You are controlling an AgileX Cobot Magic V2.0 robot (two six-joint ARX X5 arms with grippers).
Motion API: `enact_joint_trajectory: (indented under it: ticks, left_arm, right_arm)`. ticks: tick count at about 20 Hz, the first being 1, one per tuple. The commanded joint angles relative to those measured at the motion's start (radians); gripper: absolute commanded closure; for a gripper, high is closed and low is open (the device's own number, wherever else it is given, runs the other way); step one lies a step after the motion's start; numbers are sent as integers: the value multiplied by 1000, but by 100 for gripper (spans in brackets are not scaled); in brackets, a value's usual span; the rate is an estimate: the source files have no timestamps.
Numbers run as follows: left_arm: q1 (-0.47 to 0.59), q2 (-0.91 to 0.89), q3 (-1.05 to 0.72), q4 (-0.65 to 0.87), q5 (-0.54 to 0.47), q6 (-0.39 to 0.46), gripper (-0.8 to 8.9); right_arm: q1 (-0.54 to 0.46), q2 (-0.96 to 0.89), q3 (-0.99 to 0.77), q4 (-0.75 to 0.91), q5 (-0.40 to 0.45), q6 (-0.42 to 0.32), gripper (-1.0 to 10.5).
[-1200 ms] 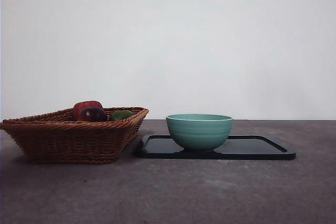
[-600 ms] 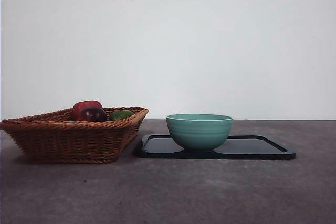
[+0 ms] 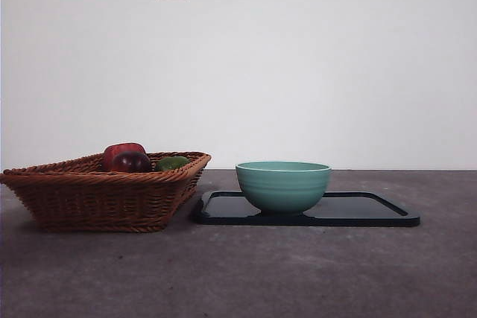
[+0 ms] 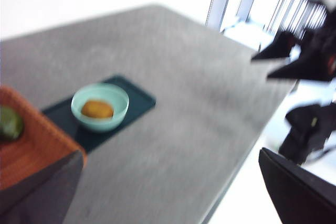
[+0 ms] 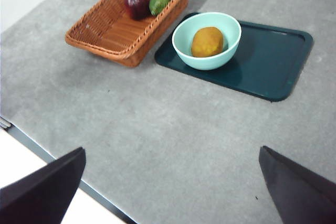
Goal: Pick up the wifruite, put it on the bowl, pick up the plate, put it on desk
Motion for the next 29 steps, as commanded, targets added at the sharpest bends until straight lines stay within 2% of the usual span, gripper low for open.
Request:
enact_joint_trajectory:
  ticks: [1, 5, 12, 16, 18, 25, 29]
  left_arm:
    - [-11, 11, 9, 104, -6, -61, 283]
    - [-10, 95, 9, 174, -8, -108, 285]
    - [0, 388, 23, 302, -48, -181, 287]
    - [38, 570, 97, 291, -48, -259, 287]
    - [60, 655, 158, 254, -48, -269, 288]
    - [141, 964, 451, -57, -48, -259, 288]
    - [188, 1133, 579, -172, -39, -260, 291]
  right_arm:
    - [9, 1, 12, 26, 0, 10, 378]
    - [9, 1, 12, 34, 0, 10, 378]
    - [9, 1, 12, 34, 14, 10, 378]
    - [9, 1, 12, 34, 14, 10, 378]
    - [9, 1, 12, 34, 14, 10, 378]
    - [9, 1, 12, 34, 14, 10, 378]
    - [9, 1, 12, 34, 14, 10, 378]
